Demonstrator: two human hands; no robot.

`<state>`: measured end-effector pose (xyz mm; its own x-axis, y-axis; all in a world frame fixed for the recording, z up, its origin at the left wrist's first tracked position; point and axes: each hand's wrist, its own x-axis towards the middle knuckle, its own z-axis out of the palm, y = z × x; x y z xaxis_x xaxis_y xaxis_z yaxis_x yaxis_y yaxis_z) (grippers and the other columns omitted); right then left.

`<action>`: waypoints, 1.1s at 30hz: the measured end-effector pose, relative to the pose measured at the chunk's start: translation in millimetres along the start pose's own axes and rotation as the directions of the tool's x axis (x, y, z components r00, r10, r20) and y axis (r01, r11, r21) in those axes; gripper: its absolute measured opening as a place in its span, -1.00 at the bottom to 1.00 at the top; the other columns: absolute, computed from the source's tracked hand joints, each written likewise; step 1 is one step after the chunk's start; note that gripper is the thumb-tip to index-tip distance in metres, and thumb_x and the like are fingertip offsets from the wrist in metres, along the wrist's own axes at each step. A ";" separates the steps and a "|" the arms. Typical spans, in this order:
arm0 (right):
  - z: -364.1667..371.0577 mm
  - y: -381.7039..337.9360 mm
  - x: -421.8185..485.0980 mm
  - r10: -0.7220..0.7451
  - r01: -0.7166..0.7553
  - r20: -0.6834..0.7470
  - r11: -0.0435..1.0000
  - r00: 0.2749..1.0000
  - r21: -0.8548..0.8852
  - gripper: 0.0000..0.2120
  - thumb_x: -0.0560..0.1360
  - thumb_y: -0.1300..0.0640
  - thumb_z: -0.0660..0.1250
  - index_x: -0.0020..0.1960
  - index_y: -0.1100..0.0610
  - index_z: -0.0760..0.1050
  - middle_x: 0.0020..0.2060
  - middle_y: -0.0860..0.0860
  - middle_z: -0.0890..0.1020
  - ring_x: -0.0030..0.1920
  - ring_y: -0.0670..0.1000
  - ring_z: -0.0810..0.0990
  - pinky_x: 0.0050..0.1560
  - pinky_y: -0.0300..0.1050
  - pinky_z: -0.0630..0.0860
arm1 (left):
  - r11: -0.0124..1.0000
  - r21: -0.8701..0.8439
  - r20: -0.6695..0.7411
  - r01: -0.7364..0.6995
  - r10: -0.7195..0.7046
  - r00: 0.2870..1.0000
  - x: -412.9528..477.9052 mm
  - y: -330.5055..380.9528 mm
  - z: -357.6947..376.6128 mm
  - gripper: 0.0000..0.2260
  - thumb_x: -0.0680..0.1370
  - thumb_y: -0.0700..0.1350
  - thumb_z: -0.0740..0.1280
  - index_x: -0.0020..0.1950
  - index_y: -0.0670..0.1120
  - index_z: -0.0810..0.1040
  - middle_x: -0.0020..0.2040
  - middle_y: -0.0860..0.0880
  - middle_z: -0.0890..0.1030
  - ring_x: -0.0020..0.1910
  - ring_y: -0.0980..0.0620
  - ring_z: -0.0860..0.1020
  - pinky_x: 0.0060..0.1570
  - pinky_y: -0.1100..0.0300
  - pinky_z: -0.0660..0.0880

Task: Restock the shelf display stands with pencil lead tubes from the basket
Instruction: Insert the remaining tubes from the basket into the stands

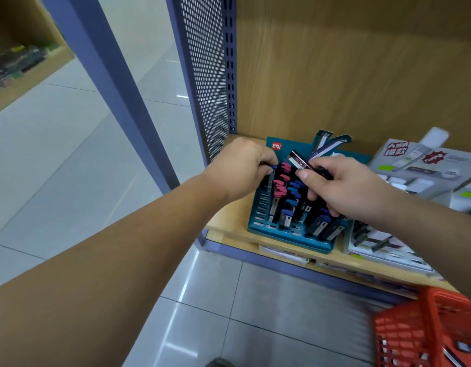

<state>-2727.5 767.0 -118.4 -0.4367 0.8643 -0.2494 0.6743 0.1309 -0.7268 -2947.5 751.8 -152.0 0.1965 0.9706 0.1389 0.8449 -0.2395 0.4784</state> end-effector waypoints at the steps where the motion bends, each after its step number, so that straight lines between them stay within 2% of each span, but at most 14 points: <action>1: 0.0 0.1 -0.3 0.002 -0.002 0.002 1.000 1.000 0.005 -0.81 0.71 -0.02 0.21 -0.01 0.00 0.53 -0.16 0.09 0.68 -0.56 -0.18 0.44 -0.52 -0.33 0.39 | 1.000 0.015 0.008 -0.006 0.006 1.000 2.9 1.1 0.4 -0.88 0.61 -0.14 0.37 0.05 -0.02 0.71 -0.07 0.04 0.69 -0.06 0.03 0.60 -0.02 0.01 0.58; 5: -1.4 0.8 0.2 0.005 -0.006 0.014 1.000 1.000 0.020 -0.79 0.71 -0.03 0.22 -0.02 0.04 0.53 -0.16 0.09 0.68 -0.55 -0.14 0.43 -0.51 -0.32 0.39 | 0.998 0.063 0.021 0.009 -0.010 1.000 12.2 2.2 -2.9 -0.88 0.61 -0.17 0.38 0.06 -0.05 0.72 -0.05 0.00 0.68 -0.04 -0.02 0.59 0.00 0.00 0.59; 11: -4.8 3.5 0.5 0.008 -0.008 0.037 1.000 0.999 0.025 -0.77 0.70 -0.07 0.22 -0.01 0.02 0.55 -0.22 0.04 0.67 -0.50 -0.09 0.44 -0.48 -0.23 0.39 | 0.993 0.091 0.045 -0.072 0.068 0.997 15.4 4.7 1.8 -0.89 0.59 -0.17 0.40 0.04 -0.07 0.72 -0.10 0.01 0.68 -0.11 0.01 0.59 -0.06 -0.01 0.58; 16: -6.7 6.1 1.2 0.004 -0.008 0.038 0.996 0.999 0.088 -0.79 0.69 -0.08 0.23 0.01 0.00 0.56 -0.28 -0.01 0.66 -0.43 0.02 0.46 -0.48 -0.16 0.40 | 0.994 -0.078 -0.021 0.073 -0.075 0.997 13.9 9.2 6.0 -0.92 0.58 -0.14 0.45 0.04 -0.06 0.71 -0.11 0.08 0.68 -0.10 0.07 0.64 -0.01 0.07 0.61; 19: -8.0 9.3 1.4 0.005 -0.009 0.039 0.994 0.999 0.108 -0.82 0.69 -0.09 0.24 0.02 -0.05 0.55 -0.30 -0.03 0.66 -0.42 0.03 0.48 -0.48 -0.15 0.41 | 0.998 -0.043 -0.009 0.056 -0.056 0.998 9.2 6.0 4.2 -0.92 0.61 -0.12 0.41 0.04 -0.06 0.70 -0.18 0.16 0.57 -0.15 0.12 0.55 -0.09 0.15 0.51; 22: -8.7 10.8 1.6 0.000 -0.005 0.042 0.992 0.999 0.124 -0.84 0.69 -0.09 0.24 0.01 -0.08 0.54 -0.31 -0.05 0.66 -0.42 0.04 0.48 -0.50 -0.15 0.40 | 0.997 -0.035 -0.019 0.067 -0.068 0.998 8.4 2.2 3.3 -0.90 0.63 -0.11 0.38 0.05 -0.08 0.69 -0.19 0.11 0.52 -0.19 0.11 0.49 -0.14 0.14 0.46; 25: -9.0 10.9 1.8 -0.008 0.001 0.055 0.994 0.998 0.113 -0.83 0.69 -0.09 0.24 -0.02 -0.08 0.53 -0.31 -0.05 0.65 -0.42 0.03 0.47 -0.49 -0.15 0.40 | 0.999 -0.009 0.079 0.052 -0.051 0.996 8.8 -1.2 2.6 -0.89 0.64 -0.13 0.36 0.06 -0.06 0.69 -0.11 0.06 0.55 -0.09 0.05 0.50 -0.07 0.15 0.45; 27: -9.2 9.2 1.7 -0.005 -0.002 0.065 0.995 0.998 0.102 -0.82 0.69 -0.09 0.24 -0.01 -0.07 0.54 -0.31 -0.04 0.64 -0.42 0.02 0.46 -0.49 -0.17 0.40 | 0.998 -0.017 0.120 0.063 -0.061 0.991 6.9 -4.1 2.5 -0.90 0.63 -0.14 0.37 0.05 -0.06 0.70 -0.05 0.05 0.60 -0.06 0.05 0.53 -0.05 0.14 0.49; 30: -9.3 8.1 2.3 0.000 -0.006 0.060 0.994 0.998 0.106 -0.84 0.69 -0.09 0.25 0.00 -0.09 0.54 -0.31 -0.05 0.65 -0.43 0.00 0.46 -0.48 -0.16 0.39 | 0.991 -0.052 0.074 0.120 -0.116 0.991 4.3 -3.6 2.6 -0.92 0.62 -0.12 0.41 0.04 -0.05 0.70 -0.09 0.05 0.66 -0.13 0.12 0.60 -0.08 0.11 0.59; 33: -9.5 9.3 1.3 0.029 -0.034 0.050 0.994 0.998 0.106 -0.96 0.66 -0.08 0.30 0.06 -0.16 0.52 -0.27 -0.04 0.67 -0.39 -0.06 0.47 -0.31 -0.09 0.40 | 0.979 -0.103 0.020 0.176 -0.175 0.984 0.7 1.7 0.9 -0.91 0.59 -0.15 0.45 0.09 -0.08 0.67 -0.15 0.06 0.65 -0.16 0.12 0.62 -0.06 0.11 0.62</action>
<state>-2716.2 774.0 -119.4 -0.4460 0.8427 -0.3017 0.6216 0.0490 -0.7818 -2945.5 752.1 -151.9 0.0554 0.9978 0.0360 0.8102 -0.0660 0.5825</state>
